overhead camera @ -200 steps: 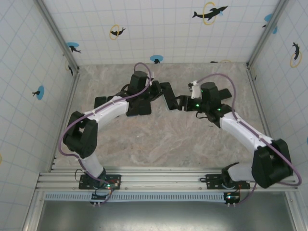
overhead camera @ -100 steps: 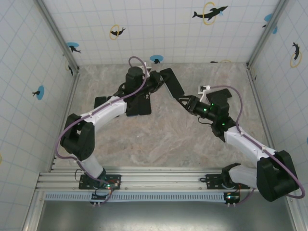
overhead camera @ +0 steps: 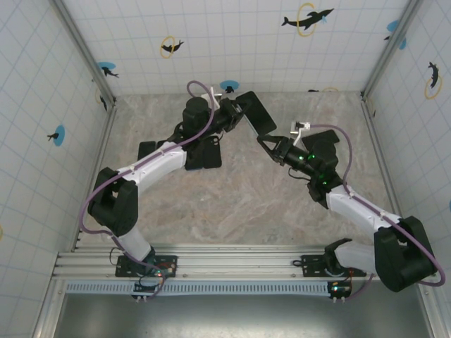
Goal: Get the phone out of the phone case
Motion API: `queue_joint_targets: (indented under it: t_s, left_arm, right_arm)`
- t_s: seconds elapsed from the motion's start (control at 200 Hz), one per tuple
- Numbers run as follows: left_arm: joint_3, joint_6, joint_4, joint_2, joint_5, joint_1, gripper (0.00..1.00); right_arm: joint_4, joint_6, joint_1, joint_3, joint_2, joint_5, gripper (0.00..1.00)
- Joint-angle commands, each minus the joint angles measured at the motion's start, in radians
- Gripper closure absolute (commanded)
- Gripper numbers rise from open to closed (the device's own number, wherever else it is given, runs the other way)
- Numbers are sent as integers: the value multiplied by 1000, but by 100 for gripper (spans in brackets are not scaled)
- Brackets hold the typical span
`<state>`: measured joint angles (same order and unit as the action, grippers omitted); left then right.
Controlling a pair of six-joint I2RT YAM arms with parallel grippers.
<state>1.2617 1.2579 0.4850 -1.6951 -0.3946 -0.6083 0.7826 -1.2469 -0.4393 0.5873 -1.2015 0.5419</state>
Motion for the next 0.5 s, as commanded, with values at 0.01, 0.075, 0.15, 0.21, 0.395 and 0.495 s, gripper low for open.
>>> queue_joint_targets:
  t_s: [0.01, 0.075, 0.15, 0.21, 0.395, 0.495]
  left_arm:
    - [22, 33, 90, 41, 0, -7, 96]
    - [23, 37, 97, 44, -6, -7, 96]
    - [23, 37, 96, 48, -13, -8, 97]
    - [22, 35, 88, 54, -19, -9, 98]
    - [14, 33, 95, 62, -32, -10, 99]
    - [1, 29, 97, 70, -29, -10, 100]
  right_arm:
    - [90, -4, -5, -6, -1, -13, 83]
    - [90, -5, -5, 0, -7, -16, 84]
    - [99, -10, -5, 5, -14, -22, 84]
    - [118, -19, -3, 10, -20, -22, 84]
    - [161, -52, -6, 7, -30, -29, 84]
    - [194, -76, -8, 2, -38, -31, 83]
